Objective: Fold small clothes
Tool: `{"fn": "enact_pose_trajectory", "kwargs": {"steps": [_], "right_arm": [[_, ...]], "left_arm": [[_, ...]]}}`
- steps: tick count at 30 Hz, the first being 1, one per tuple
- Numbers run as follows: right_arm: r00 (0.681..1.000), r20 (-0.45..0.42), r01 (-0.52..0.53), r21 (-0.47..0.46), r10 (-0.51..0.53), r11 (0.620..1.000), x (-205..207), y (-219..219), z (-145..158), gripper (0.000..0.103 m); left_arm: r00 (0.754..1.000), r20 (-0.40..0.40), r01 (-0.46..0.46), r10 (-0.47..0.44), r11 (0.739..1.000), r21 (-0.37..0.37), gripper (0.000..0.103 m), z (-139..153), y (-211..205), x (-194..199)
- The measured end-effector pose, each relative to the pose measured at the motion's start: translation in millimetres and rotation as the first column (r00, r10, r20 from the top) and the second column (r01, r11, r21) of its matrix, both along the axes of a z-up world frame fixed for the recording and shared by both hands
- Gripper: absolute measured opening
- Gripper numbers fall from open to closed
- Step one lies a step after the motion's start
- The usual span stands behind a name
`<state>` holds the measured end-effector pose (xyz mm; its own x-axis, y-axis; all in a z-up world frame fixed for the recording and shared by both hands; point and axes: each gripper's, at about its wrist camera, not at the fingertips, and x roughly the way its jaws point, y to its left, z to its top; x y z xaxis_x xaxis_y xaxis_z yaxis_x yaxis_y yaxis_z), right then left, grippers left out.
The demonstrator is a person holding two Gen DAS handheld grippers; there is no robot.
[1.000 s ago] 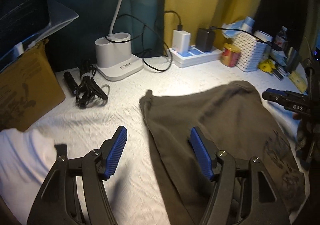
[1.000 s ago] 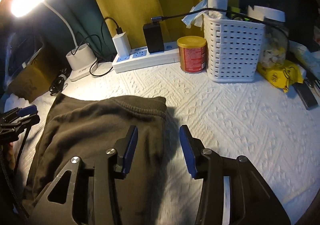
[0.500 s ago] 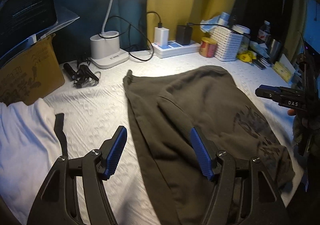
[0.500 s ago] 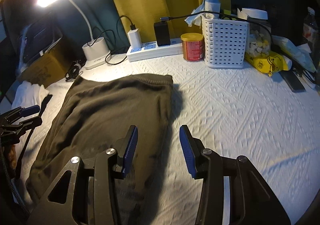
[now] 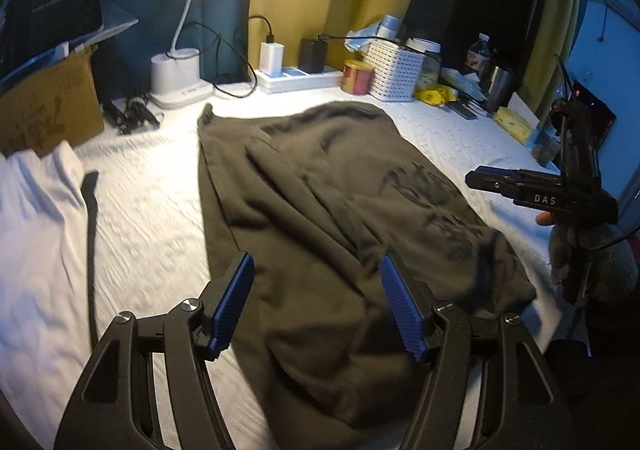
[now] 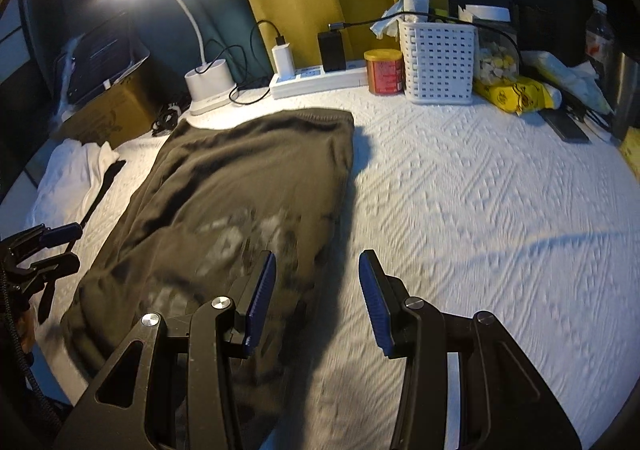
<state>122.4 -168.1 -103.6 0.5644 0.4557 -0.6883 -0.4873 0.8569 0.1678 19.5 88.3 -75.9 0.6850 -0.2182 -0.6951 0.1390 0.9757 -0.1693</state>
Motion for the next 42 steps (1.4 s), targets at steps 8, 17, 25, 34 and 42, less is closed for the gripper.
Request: {"fn": "enact_pose_trajectory", "kwargs": {"steps": [8, 17, 25, 34, 42], "right_arm": [[1.000, -0.012, -0.014, 0.006, 0.014, 1.000, -32.4, -4.3, -8.0, 0.046], [1.000, -0.016, -0.014, 0.011, 0.014, 1.000, -50.6, -7.1, -12.9, 0.046], [0.999, -0.020, -0.037, 0.008, 0.037, 0.999, -64.1, -5.8, -16.6, 0.046], [0.997, -0.044, -0.063, 0.008, 0.063, 0.998, -97.5, -5.0, -32.3, 0.046], [0.996, -0.002, -0.090, -0.005, 0.090, 0.996, -120.7, -7.2, -38.0, 0.012]], "left_arm": [[0.995, -0.025, 0.100, -0.101, 0.995, -0.027, 0.065, -18.1, -23.4, -21.6], [0.986, -0.034, 0.165, -0.165, 0.986, -0.010, 0.003, -17.2, -31.7, -36.2], [0.990, -0.025, 0.138, -0.139, 0.990, -0.007, 0.003, -2.4, -9.1, -56.9], [0.988, -0.079, 0.133, -0.132, 0.991, 0.010, 0.003, -25.6, -9.9, -62.6], [0.986, -0.101, 0.132, -0.134, 0.991, -0.026, 0.006, -30.6, -12.1, -62.0]]}}
